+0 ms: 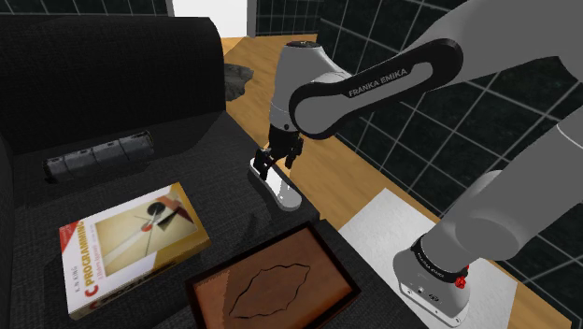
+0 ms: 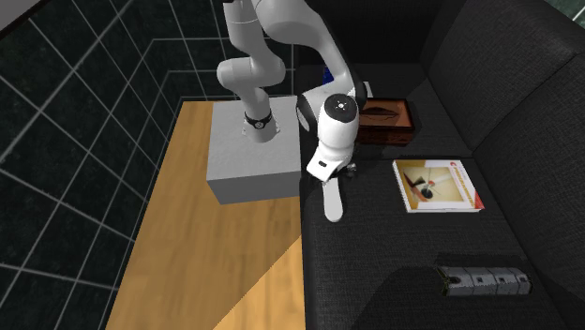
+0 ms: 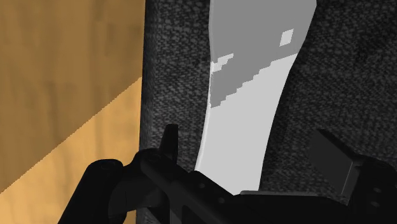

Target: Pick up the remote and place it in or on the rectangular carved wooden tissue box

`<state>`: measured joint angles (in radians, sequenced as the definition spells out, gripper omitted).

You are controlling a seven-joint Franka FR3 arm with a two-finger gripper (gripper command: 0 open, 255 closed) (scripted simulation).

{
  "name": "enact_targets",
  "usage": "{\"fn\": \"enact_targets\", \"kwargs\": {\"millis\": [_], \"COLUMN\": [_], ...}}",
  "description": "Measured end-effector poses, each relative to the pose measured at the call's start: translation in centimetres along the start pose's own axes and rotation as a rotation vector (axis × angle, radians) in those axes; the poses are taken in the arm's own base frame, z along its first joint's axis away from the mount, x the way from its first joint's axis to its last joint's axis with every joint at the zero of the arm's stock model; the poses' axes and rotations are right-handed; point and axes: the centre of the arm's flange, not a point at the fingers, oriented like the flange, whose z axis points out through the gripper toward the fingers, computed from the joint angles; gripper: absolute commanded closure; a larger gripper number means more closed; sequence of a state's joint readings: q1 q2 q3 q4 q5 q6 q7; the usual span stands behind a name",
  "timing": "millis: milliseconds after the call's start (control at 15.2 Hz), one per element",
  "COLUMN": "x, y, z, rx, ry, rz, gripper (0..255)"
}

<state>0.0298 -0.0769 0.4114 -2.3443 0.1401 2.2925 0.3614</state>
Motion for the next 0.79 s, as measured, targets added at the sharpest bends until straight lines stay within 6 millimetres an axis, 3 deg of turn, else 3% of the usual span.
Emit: {"fn": "enact_targets", "kwargs": {"millis": [330, 792], "x": [0.1, 0.1], "y": [-0.2, -0.2], "z": [2.6, 3.1], "rx": [0.000, 0.000], "ry": [0.000, 0.000], "rz": [0.001, 0.001], "gripper": [0, 0]}}
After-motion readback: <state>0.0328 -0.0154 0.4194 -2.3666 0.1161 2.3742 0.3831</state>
